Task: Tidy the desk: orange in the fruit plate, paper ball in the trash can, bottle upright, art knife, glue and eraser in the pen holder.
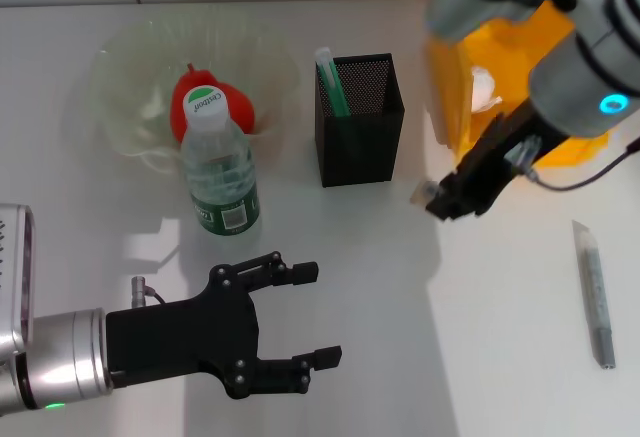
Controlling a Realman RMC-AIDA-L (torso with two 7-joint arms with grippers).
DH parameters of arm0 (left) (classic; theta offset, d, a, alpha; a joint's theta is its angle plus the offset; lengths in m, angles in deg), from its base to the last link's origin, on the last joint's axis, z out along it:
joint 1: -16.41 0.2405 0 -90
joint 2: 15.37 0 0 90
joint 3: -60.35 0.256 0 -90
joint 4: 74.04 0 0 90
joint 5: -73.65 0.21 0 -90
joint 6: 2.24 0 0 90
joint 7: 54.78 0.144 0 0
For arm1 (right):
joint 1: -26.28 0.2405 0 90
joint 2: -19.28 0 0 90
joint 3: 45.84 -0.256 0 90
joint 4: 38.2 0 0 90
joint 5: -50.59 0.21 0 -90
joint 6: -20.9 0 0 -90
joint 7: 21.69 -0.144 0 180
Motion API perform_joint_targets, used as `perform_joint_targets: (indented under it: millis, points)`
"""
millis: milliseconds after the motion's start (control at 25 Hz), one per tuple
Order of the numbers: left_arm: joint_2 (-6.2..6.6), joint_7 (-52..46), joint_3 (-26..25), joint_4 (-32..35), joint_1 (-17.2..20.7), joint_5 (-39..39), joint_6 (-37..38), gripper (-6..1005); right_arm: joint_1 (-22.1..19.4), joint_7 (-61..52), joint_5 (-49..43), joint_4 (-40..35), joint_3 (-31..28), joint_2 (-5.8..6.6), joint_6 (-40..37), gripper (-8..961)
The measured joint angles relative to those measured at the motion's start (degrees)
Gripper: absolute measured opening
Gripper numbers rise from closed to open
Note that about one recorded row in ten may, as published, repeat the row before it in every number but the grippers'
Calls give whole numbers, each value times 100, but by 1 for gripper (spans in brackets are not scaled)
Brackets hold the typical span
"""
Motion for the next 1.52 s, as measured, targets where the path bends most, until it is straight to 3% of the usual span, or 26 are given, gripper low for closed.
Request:
perform_joint_targets:
  millis: [240, 520, 1040, 1160, 1360, 1440, 1480, 1520]
  points:
    - [-22, 14, 30, -17, -27, 1, -19, 842, 161, 263, -179, -377, -603, 3, 192, 258]
    - [-46, 8, 18, -2, -40, 72, -34, 842, 121, 437, -166, -2, -169, -20, 1348, 276]
    - [-51, -6, -14, 7, -87, 143, -44, 842, 351, 664, 188, 1293, 86, -32, 2573, 310]
    - [-49, -8, -14, 8, -92, 142, -44, 842, 352, 671, 291, 1291, 49, -31, 2557, 318]
    - [-54, -8, -14, 8, -97, 140, -44, 842, 334, 448, 279, 914, -6, -25, 1984, 474]
    - [-55, -8, -1, 13, -100, 140, -44, 842, 167, -75, 58, 177, -197, -12, 1253, 552]
    - [-55, -8, -1, 13, -100, 140, -44, 842, 167, -75, 58, 177, -197, -12, 1253, 599]
    - [-57, -8, 6, 14, -104, 141, -41, 842, -20, -475, -231, -420, -322, -15, 763, 645]
